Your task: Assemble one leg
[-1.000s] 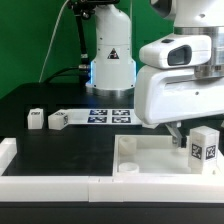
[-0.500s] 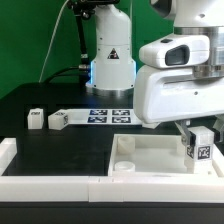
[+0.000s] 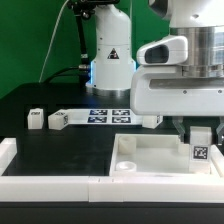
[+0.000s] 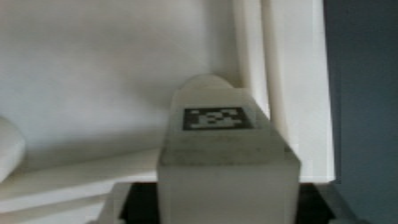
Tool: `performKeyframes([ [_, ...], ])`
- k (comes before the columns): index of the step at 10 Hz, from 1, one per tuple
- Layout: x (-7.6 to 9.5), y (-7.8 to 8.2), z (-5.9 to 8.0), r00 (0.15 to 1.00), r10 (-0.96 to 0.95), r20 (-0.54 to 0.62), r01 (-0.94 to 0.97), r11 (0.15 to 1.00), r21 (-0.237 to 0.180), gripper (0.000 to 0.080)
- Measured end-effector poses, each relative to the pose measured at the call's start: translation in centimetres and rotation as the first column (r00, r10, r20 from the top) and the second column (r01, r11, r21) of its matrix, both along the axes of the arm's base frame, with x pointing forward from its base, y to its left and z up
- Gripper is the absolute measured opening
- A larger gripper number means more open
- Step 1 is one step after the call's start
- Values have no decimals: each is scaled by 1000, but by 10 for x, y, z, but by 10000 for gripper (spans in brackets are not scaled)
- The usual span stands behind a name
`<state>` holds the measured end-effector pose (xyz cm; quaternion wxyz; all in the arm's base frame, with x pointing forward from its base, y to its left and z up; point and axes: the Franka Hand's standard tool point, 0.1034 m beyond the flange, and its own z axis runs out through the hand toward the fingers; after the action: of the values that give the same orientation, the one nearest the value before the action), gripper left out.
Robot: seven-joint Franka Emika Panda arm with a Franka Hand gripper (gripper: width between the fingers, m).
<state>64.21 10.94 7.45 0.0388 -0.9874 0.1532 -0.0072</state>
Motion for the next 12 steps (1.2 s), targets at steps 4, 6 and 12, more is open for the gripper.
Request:
performKeyframes([
  [4,-1,-11,0,937,-350,-16,350,937,-24,307],
  [6,-1,-15,0,886,-463,-14,462,886,-39,311],
  [12,-3,-18,-1,845,-535,-22,534,844,-45,629],
])
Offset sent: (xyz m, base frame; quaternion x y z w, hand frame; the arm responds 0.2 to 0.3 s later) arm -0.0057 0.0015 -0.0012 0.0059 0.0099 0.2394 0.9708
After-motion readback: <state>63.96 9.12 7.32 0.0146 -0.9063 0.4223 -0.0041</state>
